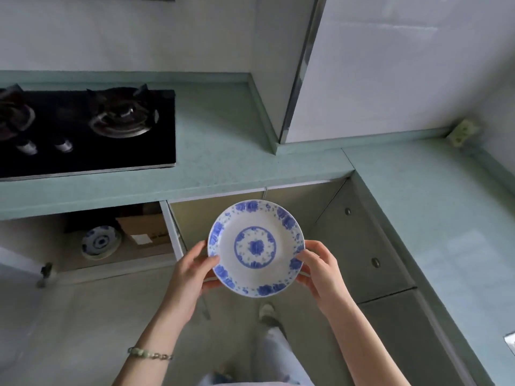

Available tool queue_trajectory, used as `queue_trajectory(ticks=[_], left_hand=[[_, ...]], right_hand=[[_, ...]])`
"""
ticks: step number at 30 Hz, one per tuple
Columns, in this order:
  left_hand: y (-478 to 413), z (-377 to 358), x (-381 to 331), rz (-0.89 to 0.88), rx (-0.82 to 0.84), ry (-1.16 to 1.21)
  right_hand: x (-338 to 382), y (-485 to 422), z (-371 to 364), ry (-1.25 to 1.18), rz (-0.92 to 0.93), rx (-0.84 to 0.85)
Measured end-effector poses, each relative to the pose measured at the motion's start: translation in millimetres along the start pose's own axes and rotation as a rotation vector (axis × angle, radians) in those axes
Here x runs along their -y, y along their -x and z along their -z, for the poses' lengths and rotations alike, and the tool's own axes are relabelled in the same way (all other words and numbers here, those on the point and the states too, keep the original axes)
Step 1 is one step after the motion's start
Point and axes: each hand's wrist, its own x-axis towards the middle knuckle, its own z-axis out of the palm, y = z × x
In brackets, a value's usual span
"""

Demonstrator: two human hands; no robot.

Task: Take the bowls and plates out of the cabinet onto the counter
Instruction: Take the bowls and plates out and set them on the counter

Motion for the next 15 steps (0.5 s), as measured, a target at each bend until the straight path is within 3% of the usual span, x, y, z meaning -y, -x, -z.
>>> queue_trajectory(ticks=[15], left_hand=[[-183.7,-35.8,-68.3,-0.045,-0.184,0.118]], right_hand=[[110.8,-240.4,-44.2,0.155,-0.101,0.242]])
